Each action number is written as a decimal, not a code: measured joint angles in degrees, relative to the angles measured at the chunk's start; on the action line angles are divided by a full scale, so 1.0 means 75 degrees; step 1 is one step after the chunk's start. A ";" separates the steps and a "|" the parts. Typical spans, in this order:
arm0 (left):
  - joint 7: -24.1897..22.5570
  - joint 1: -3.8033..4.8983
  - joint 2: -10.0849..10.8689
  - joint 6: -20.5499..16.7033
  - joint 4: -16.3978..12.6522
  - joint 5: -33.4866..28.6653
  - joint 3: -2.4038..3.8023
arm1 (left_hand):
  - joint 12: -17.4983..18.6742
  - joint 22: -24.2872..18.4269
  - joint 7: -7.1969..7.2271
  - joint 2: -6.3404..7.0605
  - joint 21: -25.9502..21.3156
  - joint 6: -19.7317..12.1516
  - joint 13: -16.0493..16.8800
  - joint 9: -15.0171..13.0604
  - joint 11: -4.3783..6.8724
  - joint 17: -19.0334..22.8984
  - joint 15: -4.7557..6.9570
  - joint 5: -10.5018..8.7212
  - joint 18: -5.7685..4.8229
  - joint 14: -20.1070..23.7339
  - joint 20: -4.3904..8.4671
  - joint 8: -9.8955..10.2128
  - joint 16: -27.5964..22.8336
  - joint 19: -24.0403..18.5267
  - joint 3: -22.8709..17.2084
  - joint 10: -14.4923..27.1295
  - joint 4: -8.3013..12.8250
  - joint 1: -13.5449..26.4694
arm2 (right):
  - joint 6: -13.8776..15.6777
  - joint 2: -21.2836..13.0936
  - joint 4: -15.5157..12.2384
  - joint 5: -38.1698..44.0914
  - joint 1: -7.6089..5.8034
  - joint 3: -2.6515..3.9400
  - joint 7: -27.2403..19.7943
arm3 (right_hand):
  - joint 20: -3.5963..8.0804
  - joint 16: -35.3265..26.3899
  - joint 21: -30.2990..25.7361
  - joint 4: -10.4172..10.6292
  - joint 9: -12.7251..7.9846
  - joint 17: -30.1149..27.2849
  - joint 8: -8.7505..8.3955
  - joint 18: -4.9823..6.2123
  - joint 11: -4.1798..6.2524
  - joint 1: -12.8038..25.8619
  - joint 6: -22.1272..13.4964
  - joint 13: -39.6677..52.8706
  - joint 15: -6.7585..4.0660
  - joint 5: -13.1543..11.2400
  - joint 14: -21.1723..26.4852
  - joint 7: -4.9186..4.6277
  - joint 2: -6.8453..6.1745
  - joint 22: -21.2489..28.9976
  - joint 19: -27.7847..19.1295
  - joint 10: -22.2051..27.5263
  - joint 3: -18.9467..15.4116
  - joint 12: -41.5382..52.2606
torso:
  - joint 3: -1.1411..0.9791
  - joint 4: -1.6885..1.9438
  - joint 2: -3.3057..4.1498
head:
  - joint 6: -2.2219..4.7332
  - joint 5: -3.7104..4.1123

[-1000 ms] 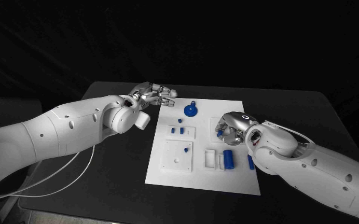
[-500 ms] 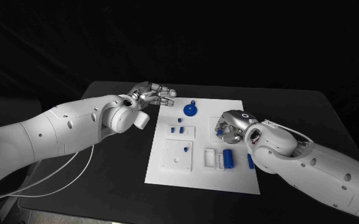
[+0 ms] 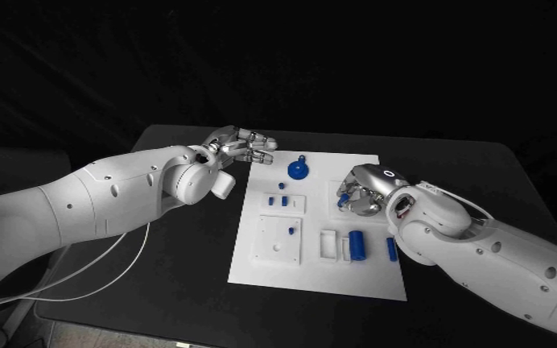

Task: Assemble the parts on the task board

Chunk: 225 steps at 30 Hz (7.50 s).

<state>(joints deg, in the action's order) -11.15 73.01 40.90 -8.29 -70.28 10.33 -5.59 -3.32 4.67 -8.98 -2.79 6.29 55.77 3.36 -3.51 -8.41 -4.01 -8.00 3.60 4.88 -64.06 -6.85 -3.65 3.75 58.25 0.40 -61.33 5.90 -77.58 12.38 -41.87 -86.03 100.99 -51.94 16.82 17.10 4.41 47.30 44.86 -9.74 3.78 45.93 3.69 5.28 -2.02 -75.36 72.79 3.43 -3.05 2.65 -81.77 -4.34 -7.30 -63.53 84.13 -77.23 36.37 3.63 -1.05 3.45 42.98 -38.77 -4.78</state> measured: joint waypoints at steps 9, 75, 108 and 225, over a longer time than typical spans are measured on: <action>-0.0003 -0.0001 -0.0013 -0.0002 0.0048 0.0000 0.0000 | 0.0000 0.0000 0.0000 0.0000 0.0030 0.0000 0.0000 0.0000 0.0000 0.0000 0.0000 0.0000 0.0000 0.0000 0.0000 0.0000 0.0000 0.0000 0.0000 0.0000 0.0000 0.0000 | 0.0023 -0.0060 -0.0405 -0.0739 -0.0011 0.0409 -0.0197 | 0.0001 -0.0037 -0.0065 -0.0083 0.0002 0.0026 -0.0006 -0.0002 0.0026 0.0004 -0.0004 0.0007 -0.0003 -0.0001 -0.0003 0.0003 0.0043 -0.0052 0.0002 -0.0026 -0.0041 -0.0016 | 0.0010 0.0000 -0.0002 | -0.0009 -0.0057; -0.0006 0.0000 -0.0236 0.0002 0.0169 -0.0001 0.0000 | 0.0000 -0.0004 0.0027 -0.0030 0.0029 0.0027 0.0000 0.0000 0.0000 0.0000 0.0000 0.0000 0.0000 0.0000 0.0000 0.0000 0.0000 0.0000 0.0000 0.0000 0.0000 -0.0030 | -0.0227 0.1565 -0.0397 0.0741 -0.0001 -0.1505 -0.0172 | 0.0024 -0.0116 -0.0276 -0.0327 0.0028 0.0062 -0.0055 0.0013 0.0070 0.0075 0.0000 0.0023 -0.0013 0.0000 -0.0045 -0.0001 0.0126 -0.0356 -0.0026 -0.0062 0.0011 -0.0043 | 0.0023 0.0000 -0.0012 | -0.0160 -0.0282; 0.0010 -0.0001 -0.0264 0.0047 0.0187 -0.0001 -0.0001 | 0.0000 -0.0010 0.0027 -0.0030 0.0029 0.0027 0.0000 0.0000 0.0000 0.0000 0.0000 0.0000 0.0000 0.0000 0.0000 0.0000 0.0000 0.0000 0.0000 0.0000 0.0000 -0.0030 | -0.0490 0.1576 -0.0472 0.1219 -0.0007 -0.1554 0.0121 | 0.0022 -0.0116 -0.0275 -0.0370 0.0033 0.0069 -0.0046 -0.0009 0.0136 0.0141 0.0017 0.0015 -0.0012 0.0001 -0.0045 0.0012 0.0120 -0.0492 -0.0028 -0.0129 0.0030 -0.0040 | 0.0021 -0.0001 -0.0011 | -0.0186 -0.0297; -0.0497 -0.0097 0.0385 0.0021 -0.0187 0.0147 -0.0005 | 0.0000 -0.0007 0.0027 -0.0030 0.0029 0.0082 0.0005 0.0000 -0.0028 0.0000 0.0000 0.0000 0.0000 0.0000 -0.0027 0.0000 0.0000 -0.0027 0.0000 0.0028 0.0000 -0.0030 | -0.2353 -0.1539 -0.0961 -0.5665 -0.0687 -0.0746 0.2636 | 0.0238 0.1623 0.0974 0.1711 0.0500 0.2360 -0.0004 0.0041 0.0366 0.1518 -0.1443 0.8906 -0.0195 0.1215 -0.0193 -0.0088 0.0732 -0.0854 -0.0032 0.0237 -0.3772 0.8033 | 0.0038 -0.0194 -0.0110 | 0.0074 0.0495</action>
<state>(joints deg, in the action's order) -14.88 72.28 43.79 -8.13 -71.68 11.43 -5.63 -3.32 4.62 -8.78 -3.02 6.51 56.38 3.39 -3.51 -8.62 -4.01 -8.00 3.60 4.88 -64.06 -7.05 -3.65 3.75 58.04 0.40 -61.12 5.90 -77.80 -5.26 -53.41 -93.24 58.50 -57.09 11.23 36.87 6.19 59.47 52.17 3.09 7.53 63.64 3.65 5.59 0.72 -63.98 61.96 70.22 -4.52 11.76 -83.22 -5.01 -1.80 -69.93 83.90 -75.46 8.08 63.87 -0.77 1.99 42.16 -38.22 -1.07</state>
